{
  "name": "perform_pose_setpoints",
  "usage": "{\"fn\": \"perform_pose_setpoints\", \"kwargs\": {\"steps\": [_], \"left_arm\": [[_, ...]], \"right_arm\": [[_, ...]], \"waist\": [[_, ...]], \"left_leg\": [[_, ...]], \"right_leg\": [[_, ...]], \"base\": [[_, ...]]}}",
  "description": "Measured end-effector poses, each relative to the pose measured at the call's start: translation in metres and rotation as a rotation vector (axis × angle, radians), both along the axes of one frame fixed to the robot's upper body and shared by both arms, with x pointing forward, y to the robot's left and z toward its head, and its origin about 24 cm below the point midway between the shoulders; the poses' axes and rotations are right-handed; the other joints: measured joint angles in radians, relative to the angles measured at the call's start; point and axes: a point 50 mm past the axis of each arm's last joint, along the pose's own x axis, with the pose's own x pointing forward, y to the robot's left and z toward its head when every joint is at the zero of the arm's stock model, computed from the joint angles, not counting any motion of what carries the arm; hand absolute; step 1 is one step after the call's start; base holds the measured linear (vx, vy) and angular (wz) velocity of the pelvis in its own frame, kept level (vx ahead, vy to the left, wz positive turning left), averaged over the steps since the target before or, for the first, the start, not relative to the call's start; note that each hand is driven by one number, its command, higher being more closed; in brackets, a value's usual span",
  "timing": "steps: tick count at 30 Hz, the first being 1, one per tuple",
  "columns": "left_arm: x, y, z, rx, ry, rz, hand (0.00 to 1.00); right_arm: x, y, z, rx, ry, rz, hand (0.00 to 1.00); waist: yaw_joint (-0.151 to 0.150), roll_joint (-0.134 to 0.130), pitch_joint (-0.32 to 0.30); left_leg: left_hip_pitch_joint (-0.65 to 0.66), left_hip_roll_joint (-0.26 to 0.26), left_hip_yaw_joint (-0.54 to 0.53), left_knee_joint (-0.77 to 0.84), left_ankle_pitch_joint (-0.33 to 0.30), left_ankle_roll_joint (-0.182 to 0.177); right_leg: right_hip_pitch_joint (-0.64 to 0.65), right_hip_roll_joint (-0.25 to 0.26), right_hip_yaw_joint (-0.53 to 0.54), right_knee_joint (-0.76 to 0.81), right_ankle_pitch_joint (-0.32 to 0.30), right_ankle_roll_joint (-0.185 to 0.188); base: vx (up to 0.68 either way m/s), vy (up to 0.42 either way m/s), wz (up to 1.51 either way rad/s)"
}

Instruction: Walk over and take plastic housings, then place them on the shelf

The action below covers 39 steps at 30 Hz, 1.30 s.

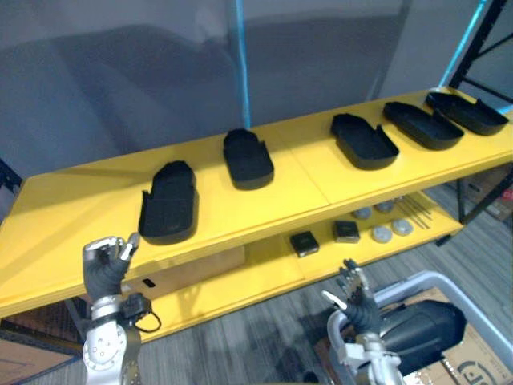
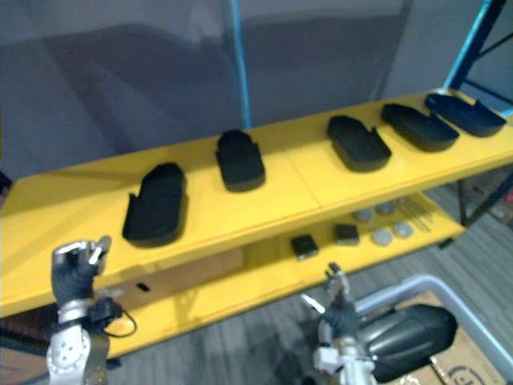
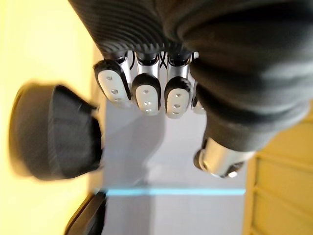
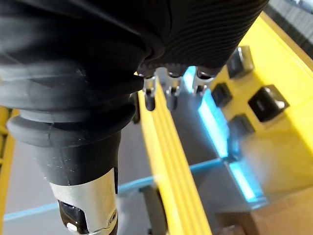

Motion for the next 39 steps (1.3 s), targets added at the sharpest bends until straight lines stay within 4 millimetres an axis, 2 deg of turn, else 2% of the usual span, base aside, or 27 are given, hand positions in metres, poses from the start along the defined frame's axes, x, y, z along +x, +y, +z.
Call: {"fn": "perform_pose_setpoints", "kwargs": {"steps": [10,14,19,29,39], "left_arm": [[0.006,0.007,-0.051,-0.059,0.285,-0.089,1.00],[0.007,0.010,-0.063,-0.106,0.325,-0.054,1.00],[0.011,0.012,-0.067,-0.120,0.337,-0.031,1.00],[0.024,0.008,-0.060,-0.119,0.292,-0.048,1.00],[0.025,0.013,-0.084,-0.111,0.428,-0.024,1.00]], "right_arm": [[0.000,-0.016,-0.001,-0.031,0.002,-0.038,0.00],[-0.001,-0.017,-0.002,-0.032,0.003,-0.027,0.00],[-0.001,-0.019,-0.001,-0.037,-0.002,-0.033,0.00],[-0.001,-0.023,0.001,-0.055,-0.016,-0.039,0.00],[0.000,-0.027,-0.004,-0.062,0.001,-0.049,0.00]], "waist": [[-0.004,0.007,-0.004],[-0.009,0.006,-0.003],[-0.024,0.012,0.003],[-0.031,0.018,0.017],[-0.053,0.014,0.021]], "left_leg": [[0.019,0.003,0.044,-0.018,-0.001,0.002],[0.020,0.002,0.050,-0.017,-0.002,0.003],[0.022,0.004,0.054,-0.017,-0.002,0.003],[0.034,0.012,0.075,-0.020,-0.002,0.003],[0.038,0.016,0.080,-0.022,-0.001,0.000]], "right_leg": [[-0.009,0.004,0.033,0.000,0.004,0.002],[-0.013,0.004,0.044,-0.003,0.006,0.003],[-0.015,0.006,0.051,-0.009,0.007,0.002],[-0.013,0.018,0.062,-0.009,0.010,-0.002],[-0.010,0.017,0.070,-0.010,0.019,-0.001]], "base": [[0.03,0.010,-0.11],[-0.03,-0.003,-0.08],[-0.01,-0.006,-0.03],[0.00,-0.009,-0.04],[-0.01,-0.002,-0.01]]}}
